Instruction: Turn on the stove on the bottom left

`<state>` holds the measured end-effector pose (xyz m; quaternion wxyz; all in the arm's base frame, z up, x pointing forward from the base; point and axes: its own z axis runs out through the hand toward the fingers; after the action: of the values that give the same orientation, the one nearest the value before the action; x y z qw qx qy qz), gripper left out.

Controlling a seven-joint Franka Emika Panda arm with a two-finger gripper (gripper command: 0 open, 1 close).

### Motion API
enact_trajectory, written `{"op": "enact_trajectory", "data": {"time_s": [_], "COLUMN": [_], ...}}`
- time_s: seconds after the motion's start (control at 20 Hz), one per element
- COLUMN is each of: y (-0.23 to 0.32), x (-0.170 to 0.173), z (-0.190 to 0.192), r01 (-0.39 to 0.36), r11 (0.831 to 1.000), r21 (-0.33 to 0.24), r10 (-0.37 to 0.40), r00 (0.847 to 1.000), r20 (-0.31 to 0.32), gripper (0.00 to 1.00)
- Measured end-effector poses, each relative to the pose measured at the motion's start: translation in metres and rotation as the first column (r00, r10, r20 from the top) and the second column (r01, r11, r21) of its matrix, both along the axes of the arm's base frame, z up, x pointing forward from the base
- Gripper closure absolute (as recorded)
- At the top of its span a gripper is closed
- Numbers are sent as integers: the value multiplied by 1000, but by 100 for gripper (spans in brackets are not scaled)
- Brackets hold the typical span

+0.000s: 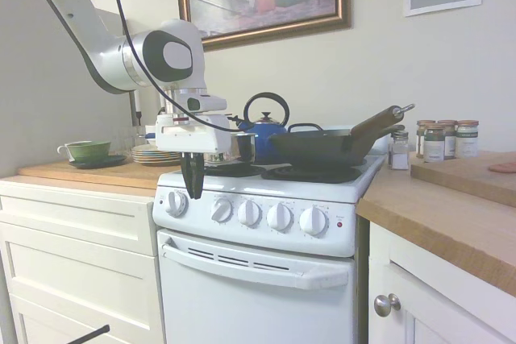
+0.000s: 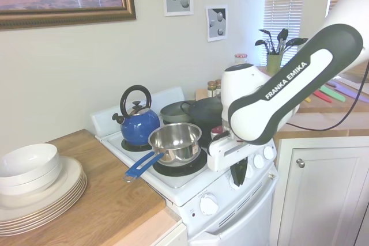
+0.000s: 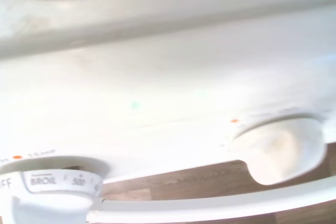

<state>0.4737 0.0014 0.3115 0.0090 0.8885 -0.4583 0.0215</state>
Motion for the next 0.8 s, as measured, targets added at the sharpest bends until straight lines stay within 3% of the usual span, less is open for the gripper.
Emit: {"op": "enact_trajectory", "data": {"time_s": [0.8], "y": [-1], "x": [-1], "z": [2], "r01": [7], "r11": [1000], "r21": [12], "r10": [-7], "r00": [1000], "r20": [10], "gripper": [0]}}
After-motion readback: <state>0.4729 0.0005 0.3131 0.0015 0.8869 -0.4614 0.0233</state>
